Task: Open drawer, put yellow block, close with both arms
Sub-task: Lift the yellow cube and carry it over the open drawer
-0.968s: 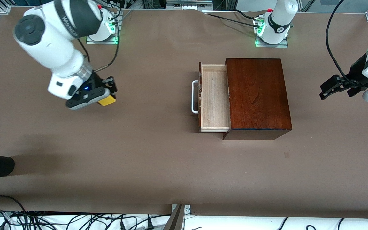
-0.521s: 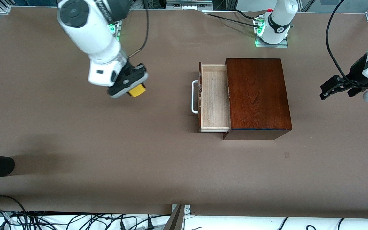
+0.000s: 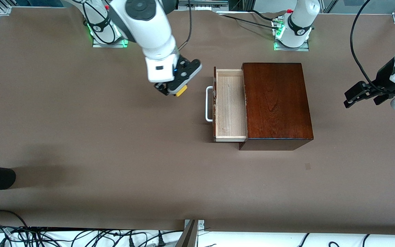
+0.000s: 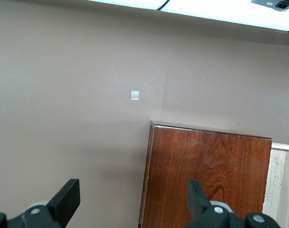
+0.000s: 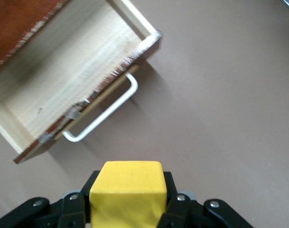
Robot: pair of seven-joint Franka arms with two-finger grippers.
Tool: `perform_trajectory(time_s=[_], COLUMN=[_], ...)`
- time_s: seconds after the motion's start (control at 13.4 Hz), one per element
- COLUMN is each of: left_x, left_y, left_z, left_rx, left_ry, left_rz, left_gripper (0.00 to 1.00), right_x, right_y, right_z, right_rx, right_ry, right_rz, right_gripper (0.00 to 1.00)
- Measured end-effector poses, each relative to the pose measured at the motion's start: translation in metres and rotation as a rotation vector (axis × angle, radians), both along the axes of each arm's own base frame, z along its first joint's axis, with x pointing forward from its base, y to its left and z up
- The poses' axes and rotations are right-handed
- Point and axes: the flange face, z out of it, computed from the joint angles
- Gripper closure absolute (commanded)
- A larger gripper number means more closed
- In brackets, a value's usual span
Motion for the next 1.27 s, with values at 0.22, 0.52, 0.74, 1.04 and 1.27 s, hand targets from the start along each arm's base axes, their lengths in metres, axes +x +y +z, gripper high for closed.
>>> perform_trajectory(time_s=[0.22,0.52,0.74,1.04,1.27], left_x=[0.000,0.000,0.000,0.001,0.001], left_y=[0.000,0.000,0.001,0.005,0.006], left_z=[0.000,0.000,0.000,0.000,0.000], left_rx=[0.000,0.000,0.000,0.000,0.000], left_ry=[0.000,-0.001,-0.001,0.000,-0.001], left_rz=[0.000,0.000,0.002,0.009,0.010], left_gripper=[0.00,0.00,0.00,0.00,0.00], right_x=[-0.011,-0.013,-0.011,-0.024,-0.027], right_y=[0.034,0.076,0.094,0.128,0.147], right_z=[0.006,0.001,-0.024,-0.053,-0.073], right_rx=[-0.028,-0.052,-0.073,-0.107,-0.116], right_ry=[0.000,-0.006,-0.009,-0.032,-0.055], right_rz=[0.066,0.126,0.183,0.263,0.332], right_gripper=[0.90,0.90,0.90,0.92,0.96])
